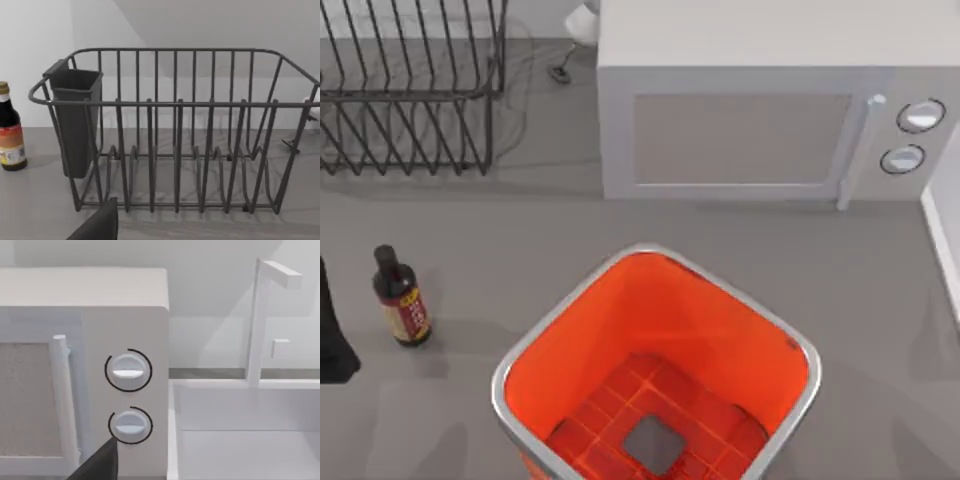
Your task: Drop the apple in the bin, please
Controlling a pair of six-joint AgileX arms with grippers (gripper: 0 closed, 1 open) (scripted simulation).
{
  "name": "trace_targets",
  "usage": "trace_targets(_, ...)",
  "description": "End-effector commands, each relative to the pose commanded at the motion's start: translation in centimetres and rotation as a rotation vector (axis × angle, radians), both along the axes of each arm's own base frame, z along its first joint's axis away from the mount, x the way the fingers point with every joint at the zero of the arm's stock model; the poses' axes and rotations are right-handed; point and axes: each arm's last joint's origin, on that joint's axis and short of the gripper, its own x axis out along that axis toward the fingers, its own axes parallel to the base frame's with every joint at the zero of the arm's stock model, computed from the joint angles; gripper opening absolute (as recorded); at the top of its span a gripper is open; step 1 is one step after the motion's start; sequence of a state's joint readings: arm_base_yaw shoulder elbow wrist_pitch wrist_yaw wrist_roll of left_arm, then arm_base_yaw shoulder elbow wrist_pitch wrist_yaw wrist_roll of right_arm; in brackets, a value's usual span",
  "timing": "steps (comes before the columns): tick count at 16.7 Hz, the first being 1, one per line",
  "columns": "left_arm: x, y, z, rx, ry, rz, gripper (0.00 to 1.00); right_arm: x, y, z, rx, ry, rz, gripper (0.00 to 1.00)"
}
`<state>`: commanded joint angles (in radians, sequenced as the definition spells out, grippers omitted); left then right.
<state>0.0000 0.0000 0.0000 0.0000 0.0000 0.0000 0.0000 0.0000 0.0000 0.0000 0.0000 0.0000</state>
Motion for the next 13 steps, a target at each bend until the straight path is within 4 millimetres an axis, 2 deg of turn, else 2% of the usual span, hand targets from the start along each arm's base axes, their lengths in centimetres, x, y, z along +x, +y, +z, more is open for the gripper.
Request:
trace_targets(4,0.0,0.1,0.6,0.003,0.021,0.005,1.00,0.0,0.0,0.0,0.000,0.000,0.000,1.00)
trace_targets(8,0.6,0.4,4.0,0.015,0.150,0.023,1.00,0.0,0.0,0.0,0.000,0.000,0.000,1.00)
trace_targets(11,2.7,0.9,7.3,0.021,0.330,0.039,1.00,0.0,0.0,0.0,0.000,0.000,0.000,1.00)
trace_targets(13,5.2,1.5,9.1,0.018,0.485,0.051,1.00,0.0,0.0,0.0,0.000,0.000,0.000,1.00)
